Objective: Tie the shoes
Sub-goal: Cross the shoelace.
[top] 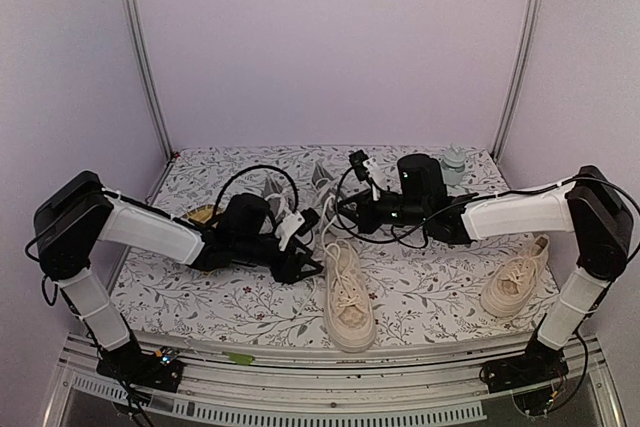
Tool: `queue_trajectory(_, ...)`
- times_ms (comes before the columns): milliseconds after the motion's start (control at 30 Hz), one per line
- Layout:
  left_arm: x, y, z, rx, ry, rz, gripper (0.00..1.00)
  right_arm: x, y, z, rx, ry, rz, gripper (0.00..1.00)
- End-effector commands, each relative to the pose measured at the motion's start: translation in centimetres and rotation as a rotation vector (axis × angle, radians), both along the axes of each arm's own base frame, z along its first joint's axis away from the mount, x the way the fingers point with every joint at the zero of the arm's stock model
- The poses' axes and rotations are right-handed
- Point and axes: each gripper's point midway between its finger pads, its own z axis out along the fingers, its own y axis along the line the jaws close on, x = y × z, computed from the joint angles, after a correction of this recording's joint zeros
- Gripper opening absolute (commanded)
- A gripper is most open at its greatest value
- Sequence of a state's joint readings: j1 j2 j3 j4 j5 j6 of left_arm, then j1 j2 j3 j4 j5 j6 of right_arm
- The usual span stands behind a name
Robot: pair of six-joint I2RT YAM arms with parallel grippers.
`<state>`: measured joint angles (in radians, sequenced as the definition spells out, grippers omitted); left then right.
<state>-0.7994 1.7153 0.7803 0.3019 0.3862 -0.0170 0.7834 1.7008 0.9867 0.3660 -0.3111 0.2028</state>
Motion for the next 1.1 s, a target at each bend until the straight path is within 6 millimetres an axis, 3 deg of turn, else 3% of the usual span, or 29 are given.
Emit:
queue_trajectory(0,0.1,-0.4,2.3,-0.142,0.027,0.011,0.62,1.6,0.2,0.5,0.01,0.0,-0.039,0.01)
queue_trajectory(100,1.2,-0.6,3.4,-0.216,0.036,0.032,0.65,1.9,0.2,0.2,0.004,0.002,-0.045,0.01)
queue_trajectory(367,3.5,-2.3,1.2,-0.177,0.092,0.037,0.6,2.4,0.0,0.0,-0.013,-0.011,-0.052,0.01)
queue_trajectory(467,4.4,-2.6,0.4,-0.153,0.094,0.057,0.52,2.3,-0.1,-0.1,-0.019,-0.013,-0.051,0.01)
queue_trajectory(767,3.8,-3.3,0.4,-0.161,0.088,-0.009,0.0,2.3,-0.4,0.4,-0.03,-0.024,-0.05,0.01)
queue_trajectory(967,3.2,-2.6,1.9,-0.156,0.031,-0.004,0.0,2.7,-1.3,1.0,-0.051,-0.032,-0.067,0.01)
queue_trajectory(1067,2.0,-2.7,2.7,-0.095,-0.066,-0.018,0.0,2.8,-1.9,1.0,-0.06,-0.012,-0.067,0.01)
